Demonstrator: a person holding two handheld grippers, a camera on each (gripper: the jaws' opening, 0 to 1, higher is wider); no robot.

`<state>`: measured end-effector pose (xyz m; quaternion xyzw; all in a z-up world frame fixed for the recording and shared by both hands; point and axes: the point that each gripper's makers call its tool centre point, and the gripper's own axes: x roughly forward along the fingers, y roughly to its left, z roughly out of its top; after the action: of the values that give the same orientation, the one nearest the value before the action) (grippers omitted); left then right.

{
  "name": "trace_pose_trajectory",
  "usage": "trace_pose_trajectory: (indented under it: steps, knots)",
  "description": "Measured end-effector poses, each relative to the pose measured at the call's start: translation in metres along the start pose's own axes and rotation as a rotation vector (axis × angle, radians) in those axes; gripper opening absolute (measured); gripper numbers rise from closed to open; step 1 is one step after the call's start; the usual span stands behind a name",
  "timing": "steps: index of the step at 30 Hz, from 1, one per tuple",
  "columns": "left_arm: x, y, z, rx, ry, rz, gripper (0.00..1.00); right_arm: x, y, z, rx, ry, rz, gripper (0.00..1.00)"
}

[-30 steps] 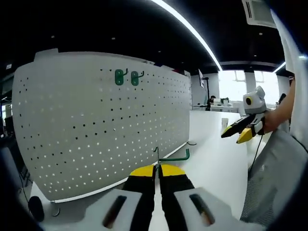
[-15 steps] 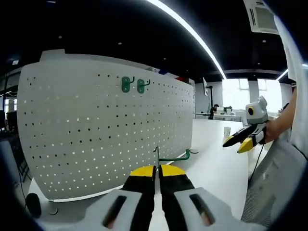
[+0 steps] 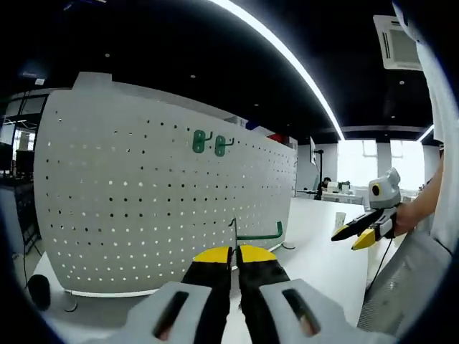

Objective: Insert the hook assembly into the mounting plate slot until the hook locks in place.

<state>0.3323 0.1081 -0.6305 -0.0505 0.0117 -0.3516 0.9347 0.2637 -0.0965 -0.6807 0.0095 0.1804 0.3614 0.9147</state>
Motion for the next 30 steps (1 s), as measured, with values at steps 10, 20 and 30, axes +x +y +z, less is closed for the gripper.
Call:
trace_pose_trajectory:
  steps: [10, 20, 30]
  knots:
    - [-0.0001, 0.0001, -0.0006, -0.017, -0.003, 0.007, 0.02, -0.0008, -0.0014, 0.0013, 0.007, -0.007, -0.002, 0.44]
    - [-0.0026, 0.0024, 0.0009, -0.050, -0.024, 0.033, 0.02, -0.0020, -0.0041, 0.0059, 0.030, -0.031, -0.005, 0.45]
    - [-0.0023, 0.0011, -0.0005, -0.049, -0.019, 0.031, 0.02, -0.0027, -0.0043, 0.0078, 0.041, -0.041, -0.008, 0.45]
